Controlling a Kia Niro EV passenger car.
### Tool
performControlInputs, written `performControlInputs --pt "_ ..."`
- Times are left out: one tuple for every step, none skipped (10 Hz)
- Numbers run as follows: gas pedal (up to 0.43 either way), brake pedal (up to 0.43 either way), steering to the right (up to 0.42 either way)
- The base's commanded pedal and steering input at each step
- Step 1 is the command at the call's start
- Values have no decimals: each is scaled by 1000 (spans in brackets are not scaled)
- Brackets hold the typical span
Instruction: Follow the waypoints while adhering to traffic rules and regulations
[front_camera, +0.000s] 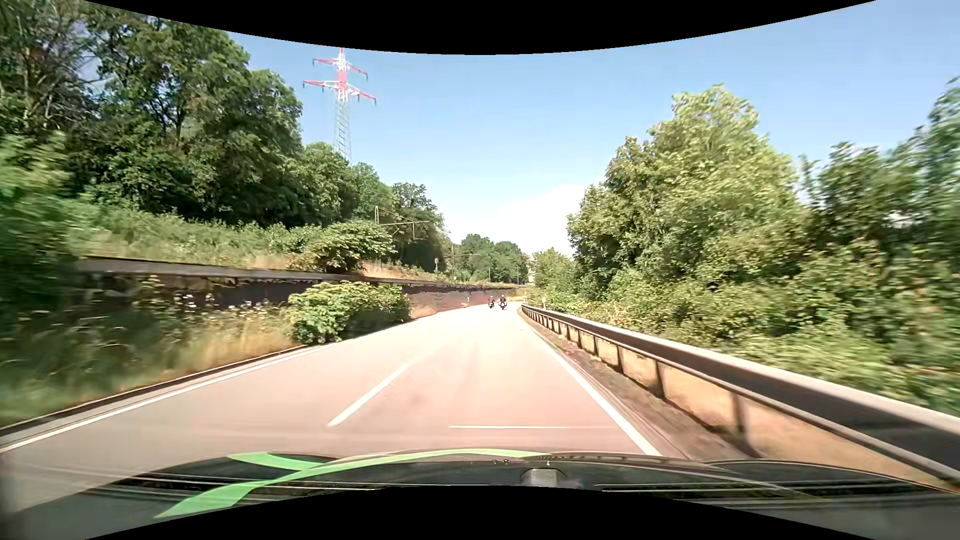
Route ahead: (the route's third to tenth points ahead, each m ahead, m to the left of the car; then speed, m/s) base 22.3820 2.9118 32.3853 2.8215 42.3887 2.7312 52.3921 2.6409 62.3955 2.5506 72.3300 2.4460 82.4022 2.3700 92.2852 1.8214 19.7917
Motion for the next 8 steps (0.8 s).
performControlInputs --pt "138 0 -8" --pt "150 0 -8" --pt "150 0 -8" --pt "157 0 -8" --pt "169 0 -8" --pt "177 0 -8" --pt "189 0 -7" --pt "197 0 -6"
